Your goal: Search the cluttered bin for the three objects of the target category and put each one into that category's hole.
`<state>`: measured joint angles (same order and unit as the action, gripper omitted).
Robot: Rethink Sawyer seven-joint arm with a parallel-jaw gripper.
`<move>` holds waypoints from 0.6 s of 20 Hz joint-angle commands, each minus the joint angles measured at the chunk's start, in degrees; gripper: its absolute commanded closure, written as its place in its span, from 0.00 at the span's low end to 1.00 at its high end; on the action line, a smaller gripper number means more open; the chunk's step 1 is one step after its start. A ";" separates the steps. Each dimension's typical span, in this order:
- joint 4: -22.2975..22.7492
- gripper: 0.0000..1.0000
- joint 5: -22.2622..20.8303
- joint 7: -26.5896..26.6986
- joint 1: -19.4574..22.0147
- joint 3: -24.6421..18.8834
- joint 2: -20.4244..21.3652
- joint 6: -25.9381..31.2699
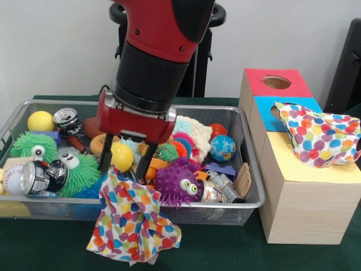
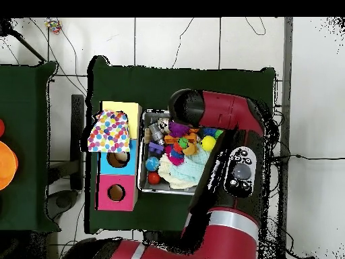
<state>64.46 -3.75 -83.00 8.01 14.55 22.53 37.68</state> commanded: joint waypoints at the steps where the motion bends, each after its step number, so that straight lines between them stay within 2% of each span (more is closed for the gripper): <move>1: 0.34 0.00 0.64 -4.07 1.91 -6.44 -3.35 4.38; 5: 0.63 0.00 0.96 -5.33 1.84 -6.13 -3.59 3.68; 6: 1.29 1.00 1.43 -6.16 1.81 -5.89 -3.47 4.16; 12: 3.21 1.00 2.11 -9.63 0.89 -4.33 -2.64 3.55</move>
<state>64.44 -3.66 -83.00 8.40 14.41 20.38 37.66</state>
